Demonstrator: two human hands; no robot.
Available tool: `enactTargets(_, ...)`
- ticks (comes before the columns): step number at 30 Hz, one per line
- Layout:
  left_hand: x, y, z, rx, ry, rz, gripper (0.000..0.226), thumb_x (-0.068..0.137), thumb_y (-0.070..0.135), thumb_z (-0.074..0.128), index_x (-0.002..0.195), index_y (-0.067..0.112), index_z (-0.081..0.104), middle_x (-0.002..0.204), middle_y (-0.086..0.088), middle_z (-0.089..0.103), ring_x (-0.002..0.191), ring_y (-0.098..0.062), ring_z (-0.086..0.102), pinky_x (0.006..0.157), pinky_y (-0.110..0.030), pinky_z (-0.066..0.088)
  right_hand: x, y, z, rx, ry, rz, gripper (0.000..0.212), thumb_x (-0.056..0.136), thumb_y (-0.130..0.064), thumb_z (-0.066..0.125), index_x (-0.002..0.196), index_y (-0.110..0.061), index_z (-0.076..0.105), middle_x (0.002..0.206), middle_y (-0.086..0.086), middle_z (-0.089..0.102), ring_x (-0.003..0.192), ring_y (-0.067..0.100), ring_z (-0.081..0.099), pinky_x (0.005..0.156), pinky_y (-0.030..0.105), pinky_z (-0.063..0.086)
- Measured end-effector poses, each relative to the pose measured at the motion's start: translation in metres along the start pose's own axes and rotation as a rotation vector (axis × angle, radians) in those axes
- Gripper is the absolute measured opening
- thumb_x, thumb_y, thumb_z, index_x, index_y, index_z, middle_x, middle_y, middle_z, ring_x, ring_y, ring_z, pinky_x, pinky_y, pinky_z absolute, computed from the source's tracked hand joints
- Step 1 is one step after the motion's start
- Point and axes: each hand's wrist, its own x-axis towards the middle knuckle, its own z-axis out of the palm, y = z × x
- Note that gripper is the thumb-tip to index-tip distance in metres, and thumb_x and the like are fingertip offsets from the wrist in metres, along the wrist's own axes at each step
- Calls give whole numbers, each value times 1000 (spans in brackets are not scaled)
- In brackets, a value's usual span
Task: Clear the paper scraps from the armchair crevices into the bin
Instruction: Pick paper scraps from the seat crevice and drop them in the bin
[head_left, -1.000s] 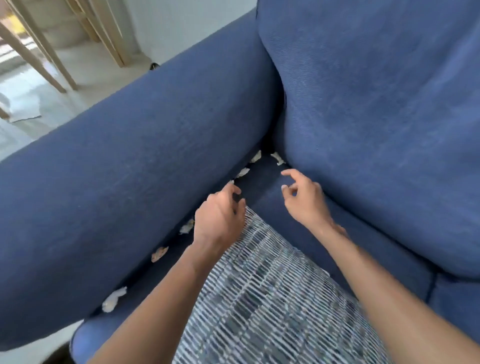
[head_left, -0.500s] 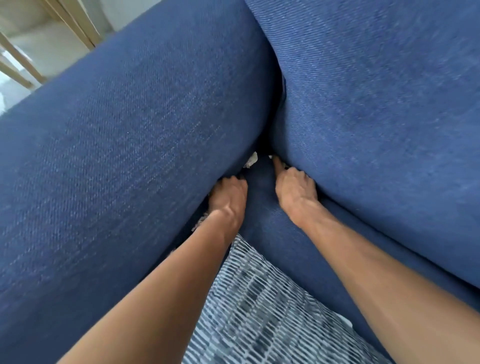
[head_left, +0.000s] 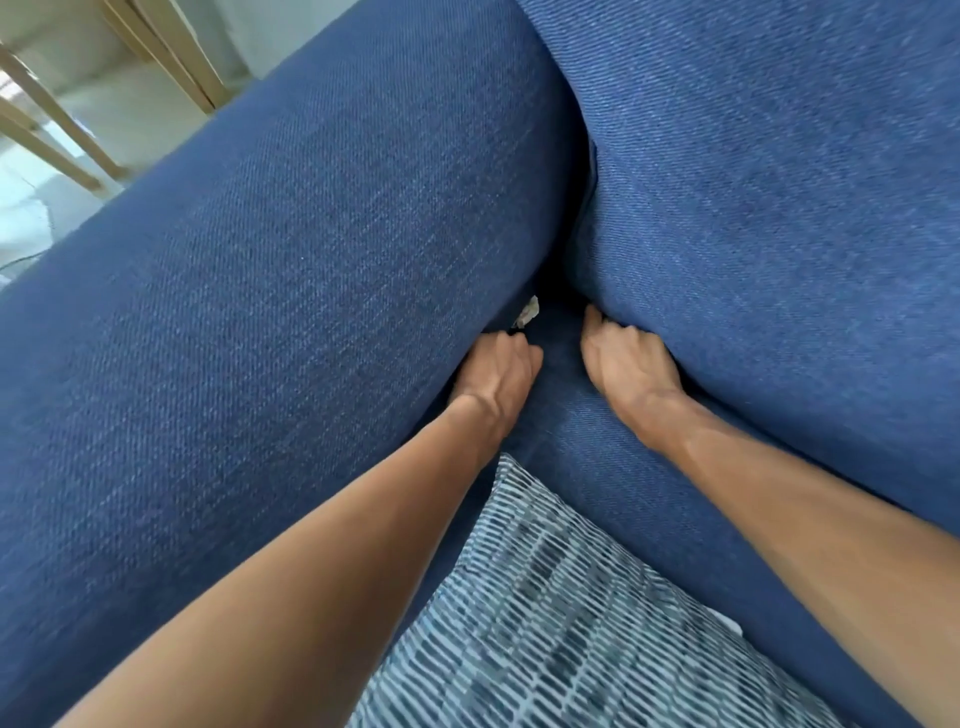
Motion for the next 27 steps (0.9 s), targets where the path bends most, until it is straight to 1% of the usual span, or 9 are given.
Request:
enactTargets(2, -6, 1, -4, 19, 19, 27, 25, 102, 18, 39, 126, 10, 40, 113, 1, 55, 101, -13, 59, 77, -27, 43, -4, 0, -4, -62, -2, 74, 25, 77, -5, 49, 85, -20, 68, 58, 0, 69, 46, 14, 66, 41, 24, 30)
enactTargets(4, -12, 1, -8, 8, 32, 8, 24, 102, 19, 40, 125, 10, 40, 110, 2, 55, 99, -13, 59, 74, -27, 42, -5, -2, -6, -43, -1, 88, 16, 73, -6, 60, 77, -20, 67, 52, 0, 66, 41, 14, 63, 39, 23, 31)
enactTargets(8, -24, -6, -26, -128, 44, -79, 24, 98, 18, 50, 121, 18, 47, 106, 7, 62, 94, -10, 65, 69, -25, 42, -14, -1, -11, -5, 27, 74, 18, 81, -1, 55, 88, -16, 63, 65, 2, 72, 52, 17, 70, 41, 26, 43)
enactTargets(11, -35, -8, -35, -190, 51, -108, 26, 95, 12, 53, 120, 19, 50, 104, 8, 63, 92, -11, 67, 66, -24, 41, -24, 1, -17, 28, 91, 107, 11, 88, -4, 60, 96, -12, 60, 73, 3, 73, 61, 21, 73, 43, 28, 42)
enactTargets(13, -42, -10, -41, -214, 62, -130, 27, 95, 10, 52, 120, 19, 50, 104, 7, 63, 93, -12, 67, 67, -24, 41, -33, 5, -18, 71, 101, 82, 22, 90, 4, 51, 109, -7, 55, 85, 7, 74, 75, 26, 75, 49, 32, 43)
enactTargets(16, -48, -12, -50, -239, 66, -157, 28, 95, 7, 49, 120, 19, 49, 107, 6, 61, 98, -14, 65, 67, -25, 39, -50, 15, -20, 126, 151, 48, 34, 90, 6, 27, 115, -4, 49, 93, 11, 72, 83, 32, 74, 54, 38, 47)
enactTargets(18, -53, -14, -55, -258, 73, -183, 29, 95, 5, 48, 120, 20, 49, 107, 6, 61, 99, -14, 65, 67, -25, 38, -57, 19, -18, 165, 167, 56, 30, 92, 9, 40, 118, -3, 47, 94, 12, 72, 83, 34, 73, 55, 40, 49)
enactTargets(24, -81, -4, -66, -309, 50, -269, 26, 93, 8, 53, 115, 21, 52, 104, 5, 61, 98, -16, 65, 65, -26, 36, -84, 19, -13, 520, 329, 58, 3, 100, -10, 50, 103, -11, 51, 101, 10, 65, 81, 42, 66, 57, 40, 40)
enactTargets(27, -105, 1, -73, -335, 57, -396, 8, 96, 17, 51, 100, 22, 55, 89, 2, 59, 85, -17, 65, 59, -29, 32, -112, 16, -23, 628, 395, 44, 12, 103, -20, 48, 96, -11, 52, 102, 9, 55, 72, 39, 62, 56, 41, 42)
